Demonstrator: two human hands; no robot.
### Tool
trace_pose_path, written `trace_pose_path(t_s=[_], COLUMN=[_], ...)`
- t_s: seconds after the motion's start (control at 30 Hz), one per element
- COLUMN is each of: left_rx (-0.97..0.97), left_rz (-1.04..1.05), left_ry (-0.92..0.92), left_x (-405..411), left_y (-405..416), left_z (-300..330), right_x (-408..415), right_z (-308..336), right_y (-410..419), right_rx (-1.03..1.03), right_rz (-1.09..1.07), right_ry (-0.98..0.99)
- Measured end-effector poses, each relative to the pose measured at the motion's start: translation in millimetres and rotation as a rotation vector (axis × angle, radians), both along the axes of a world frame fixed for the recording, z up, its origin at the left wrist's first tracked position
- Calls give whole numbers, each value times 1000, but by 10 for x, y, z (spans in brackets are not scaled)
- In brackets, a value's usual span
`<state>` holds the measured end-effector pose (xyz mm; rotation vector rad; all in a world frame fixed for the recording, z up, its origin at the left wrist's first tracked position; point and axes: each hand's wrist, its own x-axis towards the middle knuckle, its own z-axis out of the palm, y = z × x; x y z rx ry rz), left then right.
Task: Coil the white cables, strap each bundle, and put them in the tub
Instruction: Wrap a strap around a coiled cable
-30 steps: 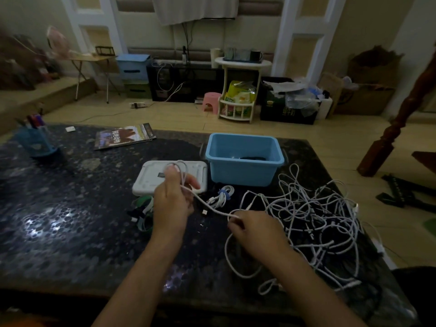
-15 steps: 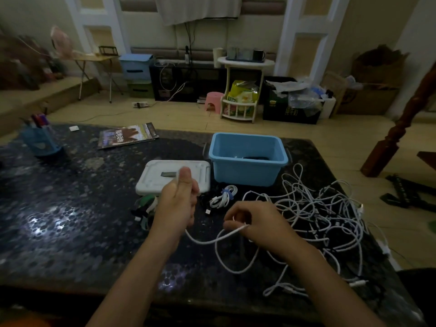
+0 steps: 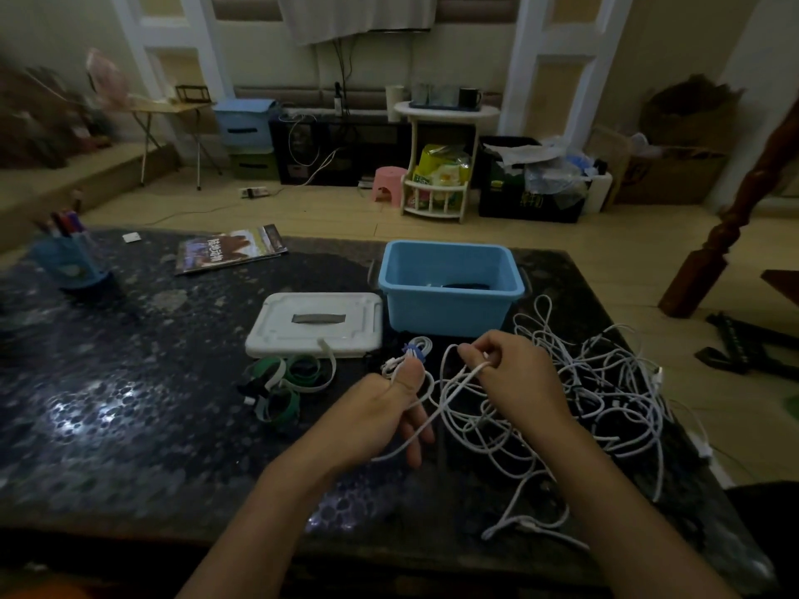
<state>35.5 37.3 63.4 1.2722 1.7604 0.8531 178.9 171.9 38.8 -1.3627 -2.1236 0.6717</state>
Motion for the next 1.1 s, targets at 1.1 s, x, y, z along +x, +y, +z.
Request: trace_pose_path(t_s=[1.1], left_rx=[167], left_rz=[285], left_ry=[-22], left_x=[9], left_y=[61], left_z=[-101], right_x=[-294], right_z=[88], right_y=[-614], right_rx=[231], right_rz=[428], right_ry=[-373])
